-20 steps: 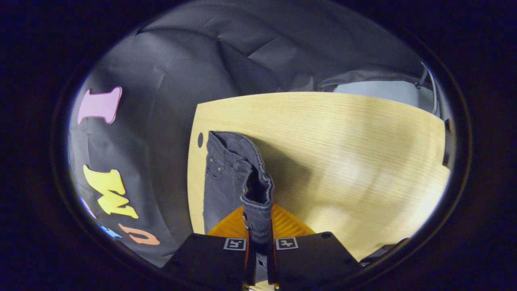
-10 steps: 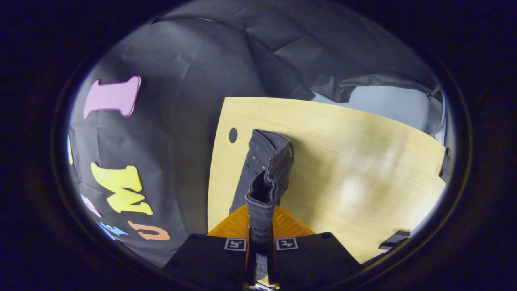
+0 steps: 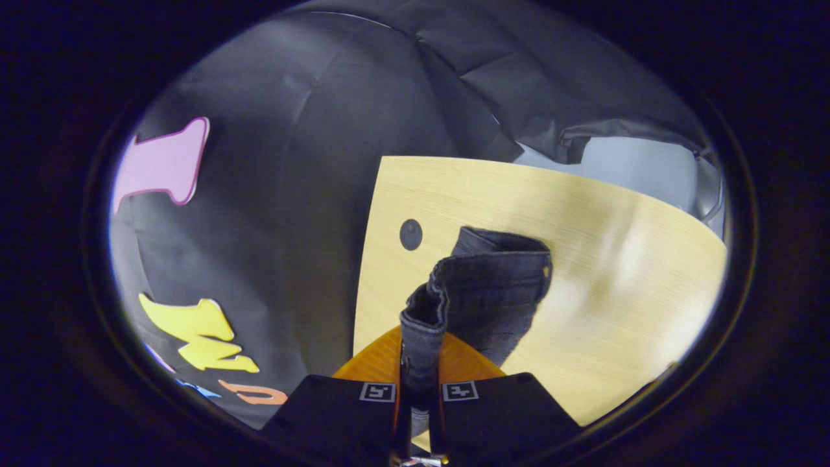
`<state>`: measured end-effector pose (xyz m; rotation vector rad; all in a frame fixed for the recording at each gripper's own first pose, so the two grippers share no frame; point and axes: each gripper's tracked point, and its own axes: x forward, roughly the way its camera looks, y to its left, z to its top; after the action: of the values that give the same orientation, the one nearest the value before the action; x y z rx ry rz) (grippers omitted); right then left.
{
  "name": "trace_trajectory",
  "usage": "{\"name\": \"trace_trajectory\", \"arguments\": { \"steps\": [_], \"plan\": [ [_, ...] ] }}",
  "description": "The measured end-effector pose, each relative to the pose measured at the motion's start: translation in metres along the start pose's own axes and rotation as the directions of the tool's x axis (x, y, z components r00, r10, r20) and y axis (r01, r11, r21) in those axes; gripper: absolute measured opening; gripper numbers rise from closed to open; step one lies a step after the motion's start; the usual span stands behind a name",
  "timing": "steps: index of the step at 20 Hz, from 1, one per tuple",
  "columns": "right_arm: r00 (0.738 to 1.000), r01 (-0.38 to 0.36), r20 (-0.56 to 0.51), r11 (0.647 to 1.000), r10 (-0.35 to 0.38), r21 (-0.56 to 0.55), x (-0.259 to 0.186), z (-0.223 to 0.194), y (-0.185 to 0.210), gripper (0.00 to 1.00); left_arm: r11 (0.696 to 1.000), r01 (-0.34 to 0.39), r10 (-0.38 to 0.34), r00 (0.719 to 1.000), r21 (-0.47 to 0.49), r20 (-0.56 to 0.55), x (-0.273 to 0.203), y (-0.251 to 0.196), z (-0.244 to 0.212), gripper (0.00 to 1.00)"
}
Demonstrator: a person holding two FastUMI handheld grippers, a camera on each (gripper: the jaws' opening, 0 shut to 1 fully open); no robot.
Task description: Grasp the waist and the cuffs of the jeans and fold them to make the two legs overlap; first hold the waist and fold one-third of the jeans toward the cuffs, then hold the cuffs and fold the remaining one-third in the same direction to finish folding.
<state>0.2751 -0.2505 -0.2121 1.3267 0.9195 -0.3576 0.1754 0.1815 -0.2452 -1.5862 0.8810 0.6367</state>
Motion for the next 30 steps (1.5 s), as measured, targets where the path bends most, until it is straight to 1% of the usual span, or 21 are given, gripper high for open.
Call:
{"name": "trace_trajectory", "arguments": {
  "steps": [4,8,9,10,11,12,13,14,15,16,17,18,21,22,23,24,25,27,28,29,30],
  "plan": [
    [1.0,0.03,-0.006,0.999,-0.03,0.023,0.05,0.016,-0.005,0.11,0.999,-0.046,0.046,0.999,0.016,-0.022,0.049,-0.01,0.005,0.04],
    [0.996,0.087,0.0,0.993,-0.087,0.079,0.096,0.026,-0.025,0.12,0.999,-0.046,0.045,0.998,-0.016,-0.037,0.085,-0.007,0.009,0.05],
    [0.996,0.092,0.006,0.991,-0.093,0.097,0.104,0.028,-0.027,0.08,0.998,-0.046,0.045,0.998,-0.035,-0.034,0.09,-0.005,0.01,0.05],
    [0.995,0.097,0.008,0.99,-0.098,0.099,0.107,0.028,-0.029,0.14,0.998,-0.047,0.045,0.998,-0.052,-0.033,0.091,-0.003,0.011,0.05],
    [0.995,0.098,0.012,0.99,-0.1,0.101,0.11,0.029,-0.03,0.15,0.997,-0.049,0.047,0.998,-0.061,-0.035,0.09,-0.002,0.011,0.06],
    [0.996,0.091,0.014,0.99,-0.093,0.108,0.111,0.029,-0.028,0.11,0.997,-0.057,0.055,0.998,-0.054,-0.042,0.092,-0.001,0.008,0.12],
    [0.996,0.084,0.02,0.99,-0.087,0.115,0.112,0.03,-0.026,0.11,0.997,-0.065,0.063,0.997,-0.042,-0.04,0.089,0.003,0.009,0.16],
    [0.997,0.074,0.026,0.99,-0.078,0.119,0.111,0.031,-0.024,0.14,0.998,-0.062,0.061,0.997,-0.032,-0.039,0.091,0.001,0.01,0.35],
    [0.998,0.044,0.035,0.991,-0.049,0.129,0.11,0.032,-0.017,0.26,0.998,-0.054,0.053,0.998,-0.019,-0.042,0.089,-0.002,0.01,0.39],
    [0.999,0.008,0.046,0.989,-0.015,0.145,0.108,0.034,-0.009,0.46,0.999,-0.052,0.051,0.998,-0.012,-0.044,0.089,-0.005,0.007,0.65],
    [0.998,-0.023,0.059,0.987,0.013,0.16,0.104,0.035,-0.003,0.36,0.999,-0.046,0.046,0.998,-0.009,-0.044,0.085,-0.007,0.004,0.76],
    [0.997,-0.043,0.07,0.985,0.032,0.166,0.098,0.036,0.002,0.47,0.999,-0.043,0.042,0.998,-0.008,-0.045,0.079,-0.008,0.002,0.87],
    [0.995,-0.064,0.085,0.986,0.052,0.155,0.08,0.033,0.004,0.64,1.0,-0.009,0.009,0.998,-0.004,-0.061,0.072,-0.02,-0.005,0.89],
    [0.994,-0.072,0.088,0.987,0.059,0.145,0.072,0.03,0.005,0.65,1.0,0.005,-0.004,0.998,0.006,-0.067,0.068,-0.026,-0.01,0.89],
    [0.994,-0.071,0.089,0.99,0.061,0.122,0.064,0.025,0.004,0.73,0.999,0.013,-0.011,0.998,0.031,-0.069,0.06,-0.032,-0.016,0.89],
    [0.994,-0.074,0.087,0.995,0.068,0.073,0.053,0.017,0.006,0.92,0.997,0.03,-0.025,0.998,0.075,-0.065,0.053,-0.037,-0.021,0.9],
    [0.994,-0.074,0.085,0.997,0.074,0.0,0.043,0.007,0.007,0.78,0.989,0.062,-0.053,0.996,0.132,-0.073,0.043,-0.045,-0.029,0.9],
    [0.993,-0.061,0.086,0.983,0.077,-0.176,0.014,-0.018,0.011,0.78,0.954,0.123,-0.102,0.991,0.273,-0.089,0.001,-0.057,-0.054,0.91],
    [0.991,-0.066,0.099,0.964,0.094,-0.257,-0.003,-0.028,0.016,0.77,0.923,0.172,-0.147,0.984,0.345,-0.098,-0.018,-0.064,-0.066,0.9],
    [0.986,-0.074,0.119,0.941,0.119,-0.332,-0.022,-0.037,0.02,0.86,0.884,0.203,-0.18,0.979,0.422,-0.093,-0.037,-0.068,-0.075,0.91],
    [0.98,-0.073,0.143,0.914,0.141,-0.399,-0.04,-0.045,0.024,0.86,0.841,0.213,-0.199,0.976,0.498,-0.082,-0.052,-0.073,-0.085,0.91]
  ]
}}
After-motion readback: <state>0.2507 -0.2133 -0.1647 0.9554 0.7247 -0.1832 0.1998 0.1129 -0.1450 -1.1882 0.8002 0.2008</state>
